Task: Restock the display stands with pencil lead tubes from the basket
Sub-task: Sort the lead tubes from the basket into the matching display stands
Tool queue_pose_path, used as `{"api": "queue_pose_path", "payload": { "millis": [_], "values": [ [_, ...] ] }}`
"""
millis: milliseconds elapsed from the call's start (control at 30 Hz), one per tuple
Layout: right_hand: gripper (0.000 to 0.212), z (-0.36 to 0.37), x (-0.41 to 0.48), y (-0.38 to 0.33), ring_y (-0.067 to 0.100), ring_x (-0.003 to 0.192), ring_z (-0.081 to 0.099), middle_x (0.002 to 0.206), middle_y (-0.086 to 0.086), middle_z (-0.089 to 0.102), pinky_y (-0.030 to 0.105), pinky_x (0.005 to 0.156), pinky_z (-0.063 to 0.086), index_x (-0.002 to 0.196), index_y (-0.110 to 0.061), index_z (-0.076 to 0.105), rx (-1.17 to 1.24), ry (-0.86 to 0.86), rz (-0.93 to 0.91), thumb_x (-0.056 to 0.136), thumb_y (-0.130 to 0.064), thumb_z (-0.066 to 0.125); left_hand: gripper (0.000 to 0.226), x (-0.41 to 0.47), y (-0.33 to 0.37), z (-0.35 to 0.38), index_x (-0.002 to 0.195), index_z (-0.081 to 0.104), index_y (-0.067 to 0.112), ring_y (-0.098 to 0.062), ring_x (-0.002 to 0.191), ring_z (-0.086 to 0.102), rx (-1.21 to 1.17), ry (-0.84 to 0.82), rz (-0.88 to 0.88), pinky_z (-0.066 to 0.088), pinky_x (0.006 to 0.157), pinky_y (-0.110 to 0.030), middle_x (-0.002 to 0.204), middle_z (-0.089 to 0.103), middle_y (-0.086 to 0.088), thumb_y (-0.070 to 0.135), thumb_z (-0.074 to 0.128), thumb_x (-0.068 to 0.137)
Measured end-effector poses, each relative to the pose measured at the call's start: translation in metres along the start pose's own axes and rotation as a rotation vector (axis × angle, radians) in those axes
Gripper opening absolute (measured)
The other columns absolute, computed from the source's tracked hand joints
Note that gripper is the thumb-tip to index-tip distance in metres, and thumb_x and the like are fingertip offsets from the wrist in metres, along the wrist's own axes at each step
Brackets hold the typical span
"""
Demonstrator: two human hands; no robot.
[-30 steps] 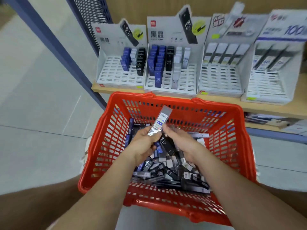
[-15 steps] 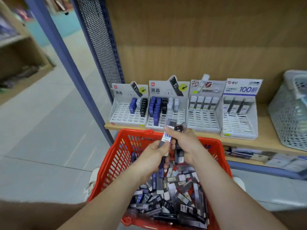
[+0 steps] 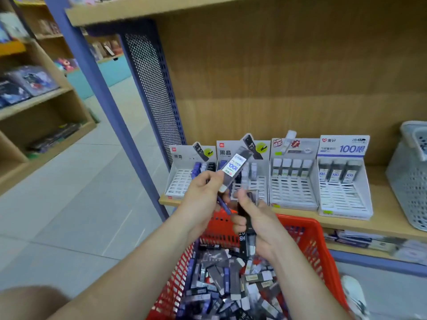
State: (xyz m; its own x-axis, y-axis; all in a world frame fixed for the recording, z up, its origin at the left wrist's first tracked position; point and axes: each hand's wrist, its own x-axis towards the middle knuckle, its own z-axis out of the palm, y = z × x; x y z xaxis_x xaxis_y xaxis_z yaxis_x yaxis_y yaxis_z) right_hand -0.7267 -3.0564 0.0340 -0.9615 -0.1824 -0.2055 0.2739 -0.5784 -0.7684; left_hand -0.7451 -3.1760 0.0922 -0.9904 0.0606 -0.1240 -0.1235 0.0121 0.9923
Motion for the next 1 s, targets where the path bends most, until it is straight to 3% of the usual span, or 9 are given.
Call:
{"api": "queue_pose_path", "payload": {
  "millis": [167, 267, 367, 467, 567, 600, 700, 800, 1000],
  "values": [
    [0.019, -0.004, 0.004, 0.001, 0.01, 0.048, 0.039, 0.059, -0.004, 0.051, 0.019, 0.042, 0.029, 0.097, -0.011, 0.05, -0.211, -0.034, -0.012, 0.089, -0.01, 0.068, 0.024, 0.013, -0.014, 0.015, 0.083, 0.058, 0.013, -0.023, 0.063, 0.051, -0.059, -0.022, -0.069, 0.043, 0.061, -0.037, 0.067, 0.056, -0.007, 0.028, 0.049, 0.099],
    [0.012, -0.013, 0.009, -0.008, 0.012, 0.049, 0.046, 0.059, -0.001, 0.053, 0.02, 0.043, 0.033, 0.103, -0.009, 0.054, -0.494, -0.059, -0.033, 0.095, -0.011, 0.063, 0.025, 0.02, -0.019, 0.017, 0.078, 0.064, 0.015, -0.026, 0.068, 0.056, -0.039, -0.042, -0.086, 0.045, 0.068, -0.042, 0.075, 0.062, -0.01, 0.026, 0.053, 0.097],
    [0.012, -0.025, 0.012, -0.016, 0.014, 0.052, 0.053, 0.061, 0.001, 0.058, 0.021, 0.045, 0.036, 0.109, -0.012, 0.055, -0.643, -0.102, 0.059, 0.098, -0.014, 0.059, 0.022, 0.031, -0.015, 0.014, 0.084, 0.064, 0.011, -0.024, 0.077, 0.057, 0.002, -0.05, -0.021, 0.047, 0.072, -0.034, 0.084, 0.062, -0.009, 0.022, 0.051, 0.098],
    [0.01, -0.04, 0.016, -0.022, 0.016, 0.055, 0.059, 0.066, 0.004, 0.062, 0.019, 0.04, 0.035, 0.105, -0.008, 0.058, -0.409, -0.021, 0.103, 0.095, -0.006, 0.058, 0.017, 0.044, 0.0, 0.003, 0.086, 0.064, 0.011, -0.016, 0.071, 0.063, 0.031, -0.04, 0.045, 0.05, 0.061, -0.021, 0.083, 0.067, -0.007, 0.016, 0.052, 0.097],
    [0.012, -0.047, 0.029, -0.035, 0.01, 0.048, 0.046, 0.062, 0.001, 0.05, 0.015, 0.033, 0.03, 0.086, -0.013, 0.05, 0.243, 0.062, 0.084, 0.078, -0.009, 0.058, 0.01, 0.056, 0.019, -0.008, 0.095, 0.064, 0.0, -0.012, 0.052, 0.059, 0.182, -0.081, 0.09, 0.048, 0.051, -0.02, 0.073, 0.067, -0.011, 0.009, 0.059, 0.092],
    [0.013, -0.045, 0.033, -0.042, 0.008, 0.046, 0.041, 0.06, -0.001, 0.045, 0.013, 0.033, 0.028, 0.082, -0.015, 0.048, 0.352, 0.071, 0.046, 0.078, -0.015, 0.06, 0.011, 0.06, 0.023, -0.011, 0.097, 0.064, -0.002, -0.012, 0.049, 0.057, 0.27, -0.099, 0.115, 0.047, 0.049, -0.02, 0.071, 0.068, -0.012, 0.007, 0.061, 0.091],
    [0.025, -0.038, 0.04, -0.066, 0.007, 0.047, 0.035, 0.061, -0.003, 0.042, 0.014, 0.036, 0.026, 0.082, -0.016, 0.054, 0.176, 0.127, -0.095, 0.076, -0.034, 0.071, 0.01, 0.07, 0.031, -0.012, 0.097, 0.064, -0.001, -0.011, 0.046, 0.054, 0.385, -0.127, 0.179, 0.042, 0.044, -0.016, 0.065, 0.068, -0.007, 0.006, 0.063, 0.089],
    [0.024, -0.042, 0.05, -0.074, 0.009, 0.05, 0.036, 0.061, -0.001, 0.044, 0.018, 0.04, 0.026, 0.083, -0.012, 0.056, -0.081, 0.197, -0.176, 0.081, -0.029, 0.073, 0.005, 0.083, 0.036, -0.005, 0.093, 0.065, 0.007, -0.006, 0.045, 0.051, 0.414, -0.106, 0.218, 0.04, 0.045, -0.015, 0.056, 0.064, 0.002, 0.005, 0.061, 0.09],
    [0.015, -0.068, 0.056, -0.053, 0.011, 0.05, 0.037, 0.063, 0.001, 0.046, 0.02, 0.042, 0.028, 0.087, -0.009, 0.056, -0.045, 0.182, -0.162, 0.093, -0.02, 0.064, 0.022, 0.11, 0.032, 0.03, 0.098, 0.062, 0.015, -0.014, 0.057, 0.056, 0.206, -0.07, 0.257, 0.049, 0.056, -0.018, 0.068, 0.065, -0.003, -0.004, 0.063, 0.086]
  ]
}}
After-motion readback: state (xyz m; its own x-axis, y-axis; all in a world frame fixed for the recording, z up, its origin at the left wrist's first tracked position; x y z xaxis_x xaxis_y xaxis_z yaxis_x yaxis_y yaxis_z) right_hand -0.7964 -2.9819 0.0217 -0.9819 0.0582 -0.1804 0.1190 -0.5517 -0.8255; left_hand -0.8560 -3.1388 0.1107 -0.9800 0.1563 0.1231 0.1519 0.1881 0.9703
